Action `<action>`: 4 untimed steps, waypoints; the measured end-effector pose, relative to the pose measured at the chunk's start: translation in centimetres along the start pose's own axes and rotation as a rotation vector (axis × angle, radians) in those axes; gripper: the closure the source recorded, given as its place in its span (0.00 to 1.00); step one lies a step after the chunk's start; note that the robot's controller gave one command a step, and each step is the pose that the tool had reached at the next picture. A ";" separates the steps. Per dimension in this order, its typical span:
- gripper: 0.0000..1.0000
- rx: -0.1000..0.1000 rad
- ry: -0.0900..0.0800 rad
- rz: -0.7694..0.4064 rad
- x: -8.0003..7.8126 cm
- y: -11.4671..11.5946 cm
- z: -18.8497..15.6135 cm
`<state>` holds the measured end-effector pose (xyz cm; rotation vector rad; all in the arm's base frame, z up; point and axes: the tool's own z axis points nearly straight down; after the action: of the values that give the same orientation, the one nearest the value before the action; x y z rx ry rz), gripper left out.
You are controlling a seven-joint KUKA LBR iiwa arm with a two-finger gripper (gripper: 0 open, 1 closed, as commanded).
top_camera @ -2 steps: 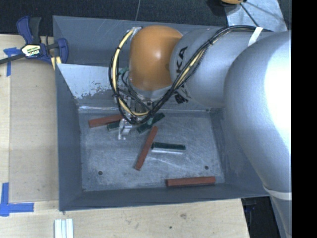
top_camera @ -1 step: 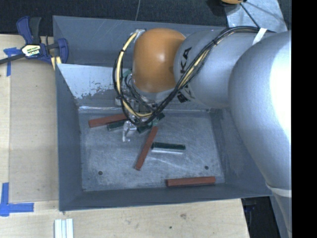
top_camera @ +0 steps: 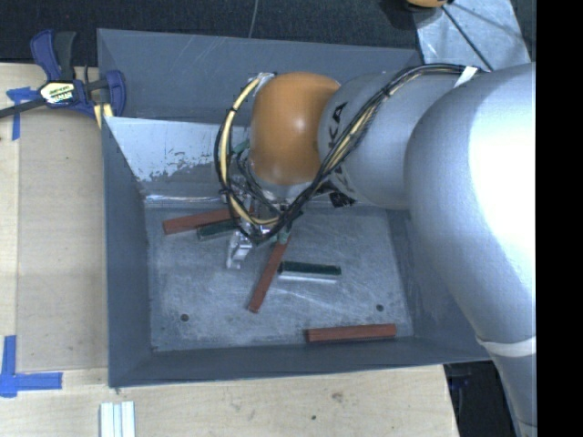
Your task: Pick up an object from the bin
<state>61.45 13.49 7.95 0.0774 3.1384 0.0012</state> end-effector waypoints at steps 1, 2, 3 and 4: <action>1.00 -0.006 -0.018 -0.028 0.1 -0.6 0.2; 1.00 -0.006 -0.018 -0.027 0.1 -0.6 0.2; 1.00 -0.005 -0.016 -0.027 0.0 -0.6 0.1; 1.00 -0.001 -0.004 -0.027 0.2 -0.7 -0.3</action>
Offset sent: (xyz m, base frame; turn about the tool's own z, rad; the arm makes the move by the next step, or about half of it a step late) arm 0.0000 0.0000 0.0000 0.0000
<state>61.17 12.80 8.22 0.0350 3.1346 0.0031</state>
